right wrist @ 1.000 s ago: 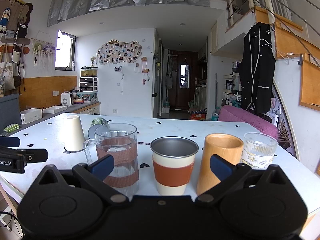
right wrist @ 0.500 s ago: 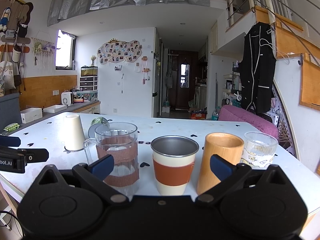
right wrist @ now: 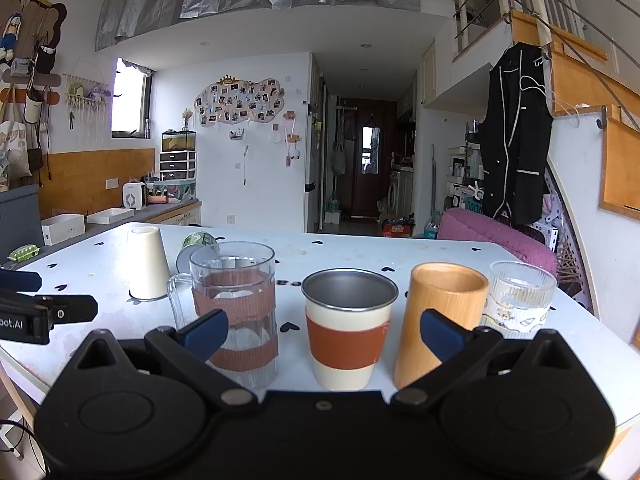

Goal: Flip cup upright

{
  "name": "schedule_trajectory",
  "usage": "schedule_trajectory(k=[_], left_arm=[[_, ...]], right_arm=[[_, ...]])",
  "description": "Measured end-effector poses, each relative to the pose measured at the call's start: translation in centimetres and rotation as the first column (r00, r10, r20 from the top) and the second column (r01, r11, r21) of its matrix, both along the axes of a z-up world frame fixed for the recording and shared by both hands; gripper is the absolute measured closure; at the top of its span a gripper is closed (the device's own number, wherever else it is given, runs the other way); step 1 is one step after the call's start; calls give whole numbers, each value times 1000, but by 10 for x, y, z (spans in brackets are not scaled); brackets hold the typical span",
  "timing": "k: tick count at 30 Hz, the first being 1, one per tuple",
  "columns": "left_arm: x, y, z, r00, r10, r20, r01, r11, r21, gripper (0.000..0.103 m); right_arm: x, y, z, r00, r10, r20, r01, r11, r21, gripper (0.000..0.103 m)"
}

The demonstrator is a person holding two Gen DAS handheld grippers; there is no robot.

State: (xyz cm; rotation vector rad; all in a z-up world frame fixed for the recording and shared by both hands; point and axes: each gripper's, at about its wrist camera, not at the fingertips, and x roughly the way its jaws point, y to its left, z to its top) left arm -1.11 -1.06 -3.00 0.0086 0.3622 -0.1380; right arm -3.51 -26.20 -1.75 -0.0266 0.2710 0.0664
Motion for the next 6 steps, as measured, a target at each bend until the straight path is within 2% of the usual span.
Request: schedule_trajectory(k=[6], left_arm=[[0,0,0,1000,0,0,0,1000,1,0]], right_arm=[[0,0,-2,1000,-1,-2,1,1000,0,0]])
